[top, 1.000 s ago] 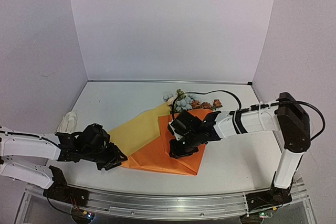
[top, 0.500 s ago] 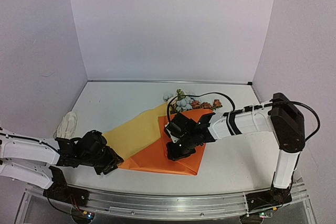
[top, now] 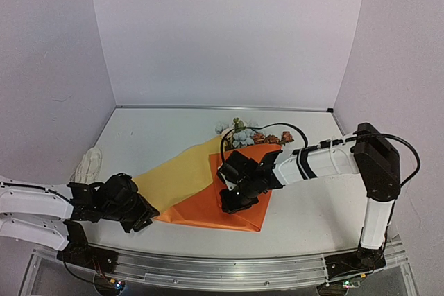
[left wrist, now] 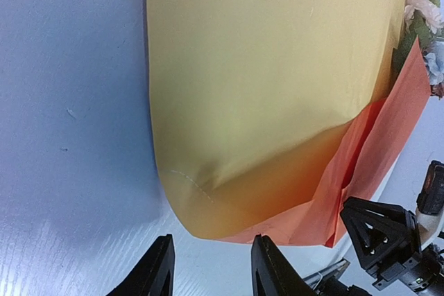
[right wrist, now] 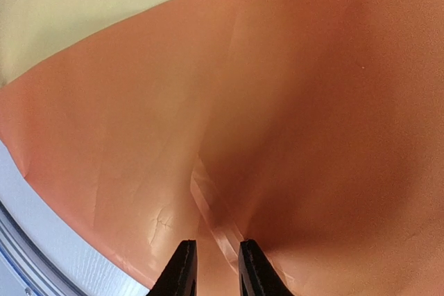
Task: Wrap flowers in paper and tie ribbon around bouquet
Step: Pick up the two-thirds-folded wrapping paper from the center of the board.
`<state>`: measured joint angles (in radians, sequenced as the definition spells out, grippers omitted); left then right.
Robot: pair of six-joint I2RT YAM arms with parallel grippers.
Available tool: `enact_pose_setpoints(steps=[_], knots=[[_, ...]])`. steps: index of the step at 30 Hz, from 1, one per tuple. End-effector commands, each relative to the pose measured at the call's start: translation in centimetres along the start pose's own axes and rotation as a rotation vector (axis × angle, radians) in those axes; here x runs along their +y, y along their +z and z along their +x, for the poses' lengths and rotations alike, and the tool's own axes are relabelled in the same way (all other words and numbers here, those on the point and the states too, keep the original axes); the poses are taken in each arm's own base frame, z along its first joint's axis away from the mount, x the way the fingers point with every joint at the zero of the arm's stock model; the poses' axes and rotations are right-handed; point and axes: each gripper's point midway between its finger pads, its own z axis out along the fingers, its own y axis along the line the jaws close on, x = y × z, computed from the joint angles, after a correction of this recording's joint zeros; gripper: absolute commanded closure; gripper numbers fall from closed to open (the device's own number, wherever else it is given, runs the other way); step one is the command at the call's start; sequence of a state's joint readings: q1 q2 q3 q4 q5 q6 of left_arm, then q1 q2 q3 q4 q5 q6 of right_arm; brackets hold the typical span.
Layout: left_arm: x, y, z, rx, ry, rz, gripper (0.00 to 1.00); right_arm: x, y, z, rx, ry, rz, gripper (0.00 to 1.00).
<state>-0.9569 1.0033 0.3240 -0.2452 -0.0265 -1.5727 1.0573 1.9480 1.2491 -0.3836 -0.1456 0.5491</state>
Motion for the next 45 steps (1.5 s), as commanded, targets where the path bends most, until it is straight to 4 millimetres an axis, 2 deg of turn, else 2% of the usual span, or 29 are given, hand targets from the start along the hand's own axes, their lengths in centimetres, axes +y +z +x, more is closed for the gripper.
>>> enact_pose_setpoints(steps=[1, 5, 9, 16, 18, 22, 31, 41, 45], knots=[[-0.3, 0.9, 0.4, 0.013, -0.015, 0.015, 0.61, 0.2, 0.2, -0.4, -0.012, -0.009, 0.016, 0.77], [-1.2, 1.8, 0.7, 0.021, 0.009, 0.015, 0.64, 0.2, 0.4, -0.3, -0.007, -0.005, 0.015, 0.77], [-0.9, 2.1, 0.2, -0.008, 0.005, 0.005, 0.69, 0.2, 0.4, -0.2, -0.004, -0.006, 0.013, 0.77], [-1.1, 2.2, -0.8, -0.069, 0.067, -0.003, 0.95, 0.3, 0.4, 0.1, 0.0, -0.016, 0.013, 0.77], [-1.3, 1.8, -1.3, -0.098, 0.105, -0.008, 0.99, 0.6, 0.5, 0.2, 0.003, -0.022, 0.01, 0.76], [-1.8, 1.0, -2.0, -0.141, 0.165, 0.013, 1.0, 0.9, 0.7, 0.6, 0.006, -0.042, 0.023, 0.7], [-4.0, 0.0, -2.2, -0.162, 0.276, 0.074, 1.0, 2.5, 1.2, 1.1, 0.022, -0.136, 0.069, 0.52], [-4.0, -0.3, -2.3, -0.17, 0.297, 0.073, 1.0, 3.9, 0.5, 1.7, -0.009, -0.229, 0.098, 0.35], [-3.9, -0.4, -2.4, -0.173, 0.294, 0.075, 1.0, 3.9, 1.0, 1.7, -0.001, -0.254, 0.135, 0.31]])
